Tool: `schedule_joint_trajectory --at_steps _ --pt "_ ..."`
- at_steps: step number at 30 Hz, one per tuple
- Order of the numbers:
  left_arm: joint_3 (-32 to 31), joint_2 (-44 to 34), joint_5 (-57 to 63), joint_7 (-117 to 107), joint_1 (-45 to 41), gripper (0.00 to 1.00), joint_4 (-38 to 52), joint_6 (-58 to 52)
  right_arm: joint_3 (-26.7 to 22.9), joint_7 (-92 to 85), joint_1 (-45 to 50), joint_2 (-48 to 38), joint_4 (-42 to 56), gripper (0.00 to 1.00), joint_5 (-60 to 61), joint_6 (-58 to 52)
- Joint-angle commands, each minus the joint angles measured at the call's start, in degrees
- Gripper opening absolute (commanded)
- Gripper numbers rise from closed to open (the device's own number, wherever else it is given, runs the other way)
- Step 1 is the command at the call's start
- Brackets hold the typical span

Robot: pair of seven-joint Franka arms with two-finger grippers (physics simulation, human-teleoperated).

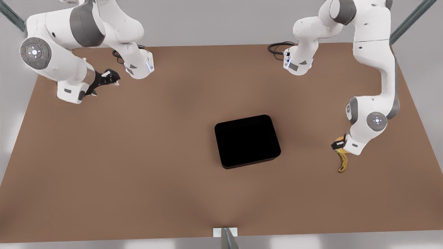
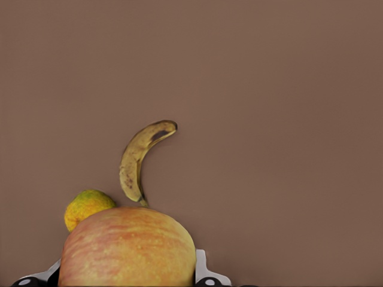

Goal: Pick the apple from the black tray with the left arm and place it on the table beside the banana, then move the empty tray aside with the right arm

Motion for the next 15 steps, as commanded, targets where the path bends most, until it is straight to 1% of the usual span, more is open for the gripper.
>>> schedule_joint_trajectory --at_steps 1,2,3,4,5,7,8,9,10,11,13,14,15 --pt "-0.1 3.8 -0.7 49.0 0.5 0.77 -0.8 12.8 5.7 42.9 8.1 2.9 3.1 1.00 4.8 0.6" --pt "-0.4 4.6 -0.7 47.6 0.2 0.77 -1.6 14.8 7.3 47.6 8.2 3.0 3.1 1.00 5.1 2.4" --pt "-0.6 4.4 -0.7 45.2 -0.6 0.77 -2.9 16.0 10.7 51.9 8.6 3.4 3.0 1.00 5.5 3.8" --pt "-0.5 4.4 -0.7 45.0 -0.6 0.77 -4.9 18.6 13.7 60.1 9.1 5.0 2.9 1.00 5.7 4.1" --pt "-0.4 4.2 -0.7 45.0 -0.5 0.77 -6.4 19.9 14.5 66.1 11.7 6.4 2.5 1.00 4.8 4.5" --pt "0.0 3.4 -0.5 45.5 0.8 0.77 -9.9 23.3 14.5 70.4 13.2 6.7 -2.0 1.00 5.1 15.9" --pt "0.4 3.1 -0.5 45.5 0.8 0.77 -10.7 23.6 14.6 75.4 13.2 7.1 -4.5 1.00 5.2 19.6" --pt "0.7 3.2 -0.3 45.6 0.9 0.77 -11.7 25.3 14.5 80.6 13.1 9.3 -5.0 1.00 5.2 23.0" --pt "0.7 3.8 -0.2 45.6 0.9 0.77 -12.1 26.0 13.8 81.5 12.6 9.4 -4.9 1.00 5.6 23.4" --pt "0.7 4.6 -0.3 45.5 0.9 0.77 -12.1 27.0 11.6 82.8 12.6 9.7 -4.7 1.00 6.7 24.1" --pt "0.7 5.7 -0.3 45.2 0.9 0.77 -12.1 28.2 9.6 85.5 11.7 13.1 -3.6 1.00 7.0 25.0" --pt "0.7 5.0 -0.3 45.1 0.9 1.00 -12.0 28.2 9.6 88.4 10.9 14.2 -3.1 1.00 7.1 25.0" --pt "0.7 3.5 -0.3 44.9 0.9 1.00 -11.9 27.7 10.2 91.2 11.5 15.1 -2.8 1.00 5.9 26.7"
